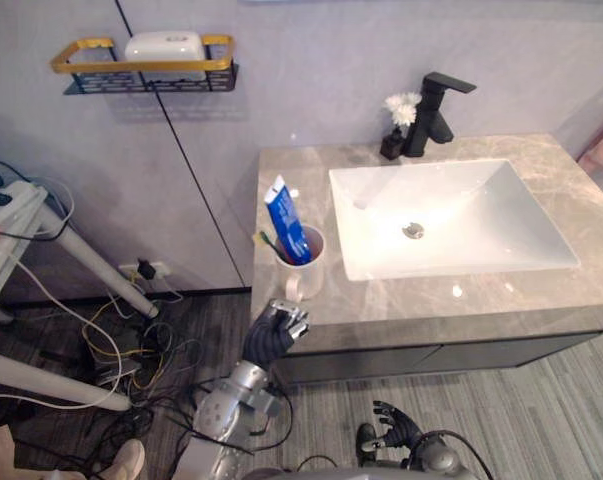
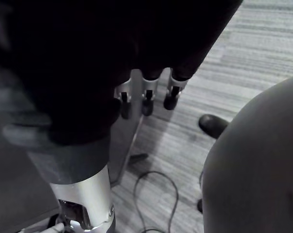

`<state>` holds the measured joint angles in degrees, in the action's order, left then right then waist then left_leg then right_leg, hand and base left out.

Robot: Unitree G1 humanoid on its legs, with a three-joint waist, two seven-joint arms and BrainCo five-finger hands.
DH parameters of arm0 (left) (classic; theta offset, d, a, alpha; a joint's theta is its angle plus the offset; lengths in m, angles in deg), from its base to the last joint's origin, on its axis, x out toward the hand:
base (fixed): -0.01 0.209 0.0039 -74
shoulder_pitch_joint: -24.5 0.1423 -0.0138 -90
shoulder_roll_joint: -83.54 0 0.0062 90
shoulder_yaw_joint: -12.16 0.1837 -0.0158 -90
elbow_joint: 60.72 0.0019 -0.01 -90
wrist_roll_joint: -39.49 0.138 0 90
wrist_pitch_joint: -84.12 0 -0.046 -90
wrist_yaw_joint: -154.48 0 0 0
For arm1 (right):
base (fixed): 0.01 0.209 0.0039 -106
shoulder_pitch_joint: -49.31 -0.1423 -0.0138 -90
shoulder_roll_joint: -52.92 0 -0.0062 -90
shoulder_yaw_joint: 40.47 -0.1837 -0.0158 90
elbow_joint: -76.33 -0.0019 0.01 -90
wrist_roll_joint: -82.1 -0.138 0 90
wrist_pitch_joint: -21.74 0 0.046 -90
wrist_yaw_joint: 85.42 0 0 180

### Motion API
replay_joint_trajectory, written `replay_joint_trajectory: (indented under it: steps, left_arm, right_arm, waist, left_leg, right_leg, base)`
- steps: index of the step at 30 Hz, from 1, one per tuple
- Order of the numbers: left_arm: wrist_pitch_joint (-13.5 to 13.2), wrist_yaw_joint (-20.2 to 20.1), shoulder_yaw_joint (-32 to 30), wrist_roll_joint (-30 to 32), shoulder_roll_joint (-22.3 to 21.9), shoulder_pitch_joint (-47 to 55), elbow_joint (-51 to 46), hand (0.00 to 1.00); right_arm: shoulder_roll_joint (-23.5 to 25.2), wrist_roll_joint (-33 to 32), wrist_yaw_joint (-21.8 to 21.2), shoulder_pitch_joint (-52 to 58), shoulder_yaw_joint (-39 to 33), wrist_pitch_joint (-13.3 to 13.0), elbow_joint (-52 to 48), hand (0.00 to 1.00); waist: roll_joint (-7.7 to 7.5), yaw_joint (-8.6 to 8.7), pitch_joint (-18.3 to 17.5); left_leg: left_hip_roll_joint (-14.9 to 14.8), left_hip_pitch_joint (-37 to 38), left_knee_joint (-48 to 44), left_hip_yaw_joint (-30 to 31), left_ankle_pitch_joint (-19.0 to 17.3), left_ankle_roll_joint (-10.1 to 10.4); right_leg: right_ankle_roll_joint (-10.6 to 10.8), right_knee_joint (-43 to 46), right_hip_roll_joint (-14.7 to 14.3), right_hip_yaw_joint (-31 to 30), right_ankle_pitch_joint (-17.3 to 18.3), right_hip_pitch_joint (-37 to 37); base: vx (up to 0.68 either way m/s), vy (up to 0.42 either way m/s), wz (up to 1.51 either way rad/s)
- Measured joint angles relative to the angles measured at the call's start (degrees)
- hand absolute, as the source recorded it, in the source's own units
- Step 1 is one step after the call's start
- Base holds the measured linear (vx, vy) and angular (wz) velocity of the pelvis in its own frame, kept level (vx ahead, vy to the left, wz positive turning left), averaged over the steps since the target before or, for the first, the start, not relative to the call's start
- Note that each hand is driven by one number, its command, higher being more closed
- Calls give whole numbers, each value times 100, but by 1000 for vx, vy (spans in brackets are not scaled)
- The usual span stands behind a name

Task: Organize washtable

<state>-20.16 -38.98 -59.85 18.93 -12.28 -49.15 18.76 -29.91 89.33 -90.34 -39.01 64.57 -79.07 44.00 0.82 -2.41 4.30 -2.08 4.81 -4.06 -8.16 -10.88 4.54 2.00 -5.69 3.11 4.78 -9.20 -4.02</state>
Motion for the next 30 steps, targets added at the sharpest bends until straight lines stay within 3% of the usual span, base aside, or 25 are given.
replay_joint_trajectory:
  steps: [30]
  left_arm:
    - [-94,363,60,338,-109,-298,417,100]
  right_arm:
    - [108,-63,21,3,6,0,1,0]
  waist:
    - [-43,6,-6]
  left_leg:
    - [0,5,2,-7,0,1]
  right_leg:
    - [0,-17,0,-6,0,2]
  base:
    - [0,0,0]
